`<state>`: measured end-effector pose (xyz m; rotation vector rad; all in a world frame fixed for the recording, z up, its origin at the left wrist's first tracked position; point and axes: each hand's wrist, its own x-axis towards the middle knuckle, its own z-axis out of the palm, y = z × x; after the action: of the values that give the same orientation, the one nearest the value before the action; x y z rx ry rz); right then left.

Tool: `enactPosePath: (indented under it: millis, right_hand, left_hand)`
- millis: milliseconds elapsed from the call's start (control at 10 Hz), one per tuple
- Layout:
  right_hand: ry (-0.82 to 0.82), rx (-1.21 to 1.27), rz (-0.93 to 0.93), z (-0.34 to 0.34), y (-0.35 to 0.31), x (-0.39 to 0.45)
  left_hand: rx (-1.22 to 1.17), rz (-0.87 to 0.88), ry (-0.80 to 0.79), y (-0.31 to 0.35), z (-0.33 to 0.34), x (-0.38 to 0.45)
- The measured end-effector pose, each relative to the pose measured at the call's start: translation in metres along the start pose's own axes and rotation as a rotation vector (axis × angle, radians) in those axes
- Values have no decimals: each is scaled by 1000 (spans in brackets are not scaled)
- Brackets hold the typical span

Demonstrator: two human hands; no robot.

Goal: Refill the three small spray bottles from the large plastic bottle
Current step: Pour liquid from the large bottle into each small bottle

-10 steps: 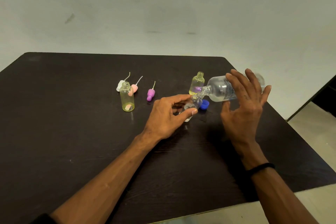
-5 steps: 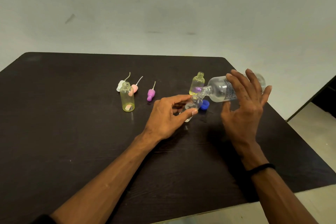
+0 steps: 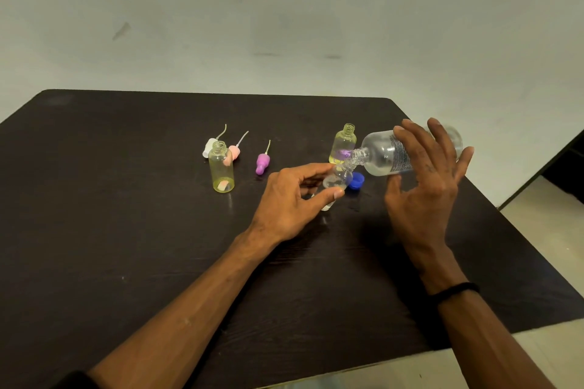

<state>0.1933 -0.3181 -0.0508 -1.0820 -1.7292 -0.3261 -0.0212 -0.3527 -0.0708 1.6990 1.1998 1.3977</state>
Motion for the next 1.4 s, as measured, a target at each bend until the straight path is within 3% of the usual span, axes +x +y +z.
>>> enactPosePath:
  millis: [1400]
  right_hand:
    - [1, -9, -2, 0, 0, 1]
  left_hand:
    - [0, 10, -13, -1, -1, 0]
